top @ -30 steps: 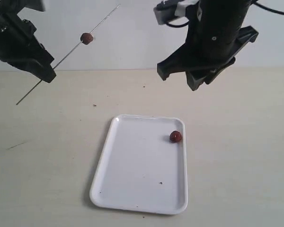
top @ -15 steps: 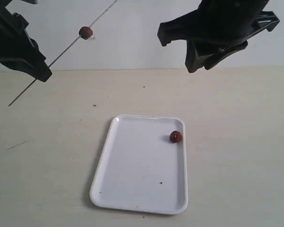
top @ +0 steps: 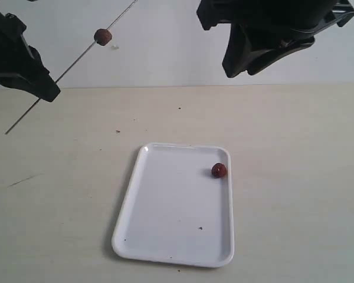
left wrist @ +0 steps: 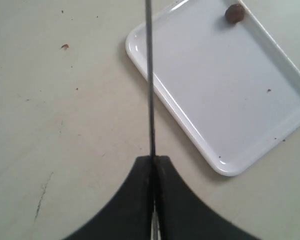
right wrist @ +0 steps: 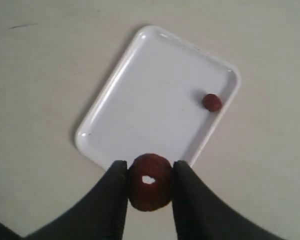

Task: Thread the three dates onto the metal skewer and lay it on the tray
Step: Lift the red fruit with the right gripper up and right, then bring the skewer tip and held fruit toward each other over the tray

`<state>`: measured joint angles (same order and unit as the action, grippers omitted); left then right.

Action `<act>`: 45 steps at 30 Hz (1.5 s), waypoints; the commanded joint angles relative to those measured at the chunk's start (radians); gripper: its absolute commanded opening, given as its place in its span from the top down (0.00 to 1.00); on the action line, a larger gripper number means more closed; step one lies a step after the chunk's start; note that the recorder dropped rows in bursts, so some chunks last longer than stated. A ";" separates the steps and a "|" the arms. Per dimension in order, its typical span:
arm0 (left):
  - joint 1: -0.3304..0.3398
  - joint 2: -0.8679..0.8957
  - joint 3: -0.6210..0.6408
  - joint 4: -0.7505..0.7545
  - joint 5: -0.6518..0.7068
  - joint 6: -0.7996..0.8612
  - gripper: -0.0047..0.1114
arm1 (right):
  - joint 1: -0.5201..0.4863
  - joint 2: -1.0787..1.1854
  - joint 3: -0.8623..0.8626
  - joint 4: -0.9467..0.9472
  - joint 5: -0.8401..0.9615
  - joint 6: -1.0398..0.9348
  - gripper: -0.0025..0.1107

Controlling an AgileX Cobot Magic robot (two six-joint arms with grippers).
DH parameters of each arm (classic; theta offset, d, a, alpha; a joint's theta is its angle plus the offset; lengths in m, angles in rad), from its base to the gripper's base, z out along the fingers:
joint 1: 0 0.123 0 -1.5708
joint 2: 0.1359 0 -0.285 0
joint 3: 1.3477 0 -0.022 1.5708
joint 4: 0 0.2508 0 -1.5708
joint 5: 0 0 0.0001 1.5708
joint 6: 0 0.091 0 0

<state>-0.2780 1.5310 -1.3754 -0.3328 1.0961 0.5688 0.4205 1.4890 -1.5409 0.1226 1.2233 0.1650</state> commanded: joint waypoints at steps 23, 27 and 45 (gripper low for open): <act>-0.001 -0.020 0.177 0.004 -0.130 0.342 0.96 | -0.453 -0.010 0.310 0.739 -0.002 -0.636 0.72; -0.001 -0.019 0.177 -0.003 -0.123 0.450 0.96 | -0.528 -0.008 0.409 0.863 -0.002 -0.788 0.72; -0.001 0.010 0.355 -0.134 -0.305 0.814 0.96 | -0.566 0.166 0.574 1.130 -0.002 -1.063 0.72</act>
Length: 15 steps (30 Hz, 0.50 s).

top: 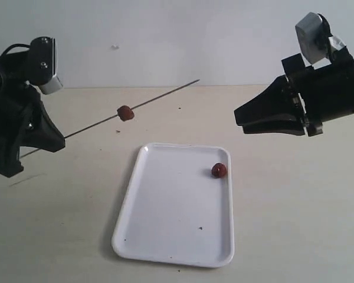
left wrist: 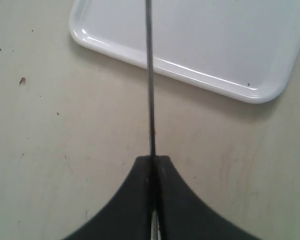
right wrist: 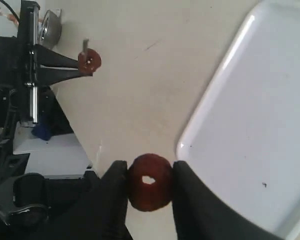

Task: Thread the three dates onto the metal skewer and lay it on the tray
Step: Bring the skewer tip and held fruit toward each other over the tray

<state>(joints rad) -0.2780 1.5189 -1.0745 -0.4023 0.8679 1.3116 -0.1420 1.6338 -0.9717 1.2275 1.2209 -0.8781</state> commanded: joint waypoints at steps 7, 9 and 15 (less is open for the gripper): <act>-0.001 0.098 0.095 -0.142 -0.153 0.150 0.96 | -0.003 0.019 0.004 0.028 0.000 0.025 0.72; -0.001 0.102 0.104 -0.144 -0.218 0.155 0.96 | -0.003 0.019 0.004 0.028 0.000 0.041 0.72; -0.001 0.110 0.105 -0.411 -0.183 0.422 0.96 | -0.003 0.017 0.004 0.036 0.000 0.122 0.72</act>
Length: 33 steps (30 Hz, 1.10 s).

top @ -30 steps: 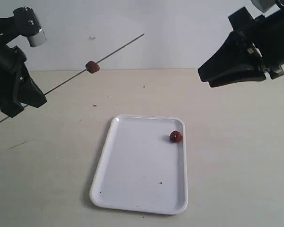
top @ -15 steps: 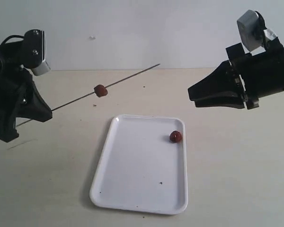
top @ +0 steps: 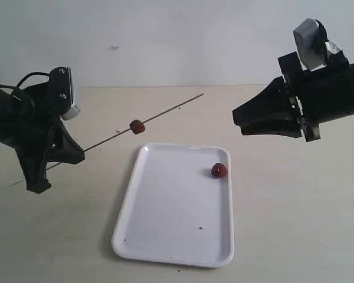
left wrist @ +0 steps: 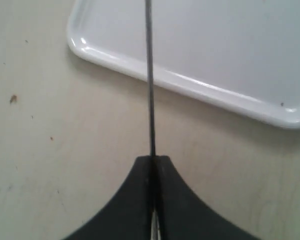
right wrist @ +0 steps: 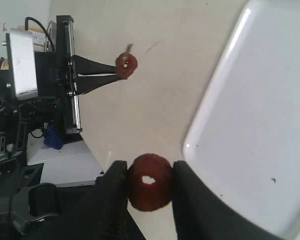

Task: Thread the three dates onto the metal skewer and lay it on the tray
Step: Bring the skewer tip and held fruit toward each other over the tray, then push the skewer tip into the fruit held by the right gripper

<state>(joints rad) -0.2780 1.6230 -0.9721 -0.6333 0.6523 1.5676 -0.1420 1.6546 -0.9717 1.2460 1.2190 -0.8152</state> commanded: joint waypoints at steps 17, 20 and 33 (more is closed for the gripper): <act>-0.001 0.042 0.002 -0.094 0.083 0.247 0.96 | -0.003 -0.024 -0.122 -0.158 0.002 0.313 0.72; -0.001 0.077 0.004 -0.176 0.088 0.345 0.96 | 0.002 -0.024 -0.122 -0.158 0.002 0.337 0.72; -0.001 0.099 0.004 -0.334 0.079 0.496 0.96 | 0.072 -0.024 -0.122 -0.166 0.002 0.370 0.72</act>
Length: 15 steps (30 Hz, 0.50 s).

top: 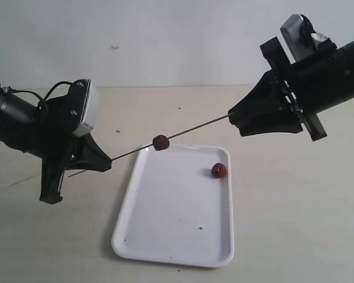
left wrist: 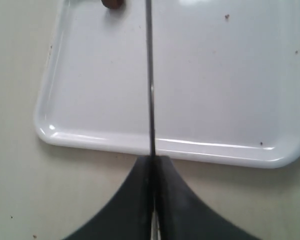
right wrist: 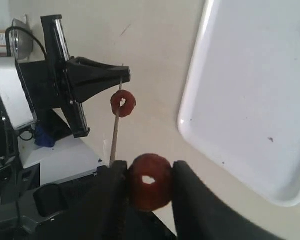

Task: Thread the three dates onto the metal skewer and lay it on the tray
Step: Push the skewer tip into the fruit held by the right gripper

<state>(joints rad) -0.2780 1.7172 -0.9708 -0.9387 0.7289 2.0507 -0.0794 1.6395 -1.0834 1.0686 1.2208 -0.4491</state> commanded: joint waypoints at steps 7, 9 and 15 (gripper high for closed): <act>-0.001 0.005 0.002 -0.034 0.006 0.019 0.96 | 0.009 -0.009 -0.015 0.043 0.000 -0.005 0.72; 0.003 0.005 0.002 -0.034 0.006 0.032 0.96 | 0.004 -0.009 -0.021 0.057 0.000 -0.005 0.72; 0.049 0.005 0.002 -0.073 0.013 0.044 0.96 | -0.002 -0.023 -0.032 0.108 0.000 0.002 0.72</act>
<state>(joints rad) -0.2495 1.7172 -0.9708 -0.9931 0.7335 2.0888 -0.0764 1.6353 -1.1032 1.1375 1.2190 -0.4435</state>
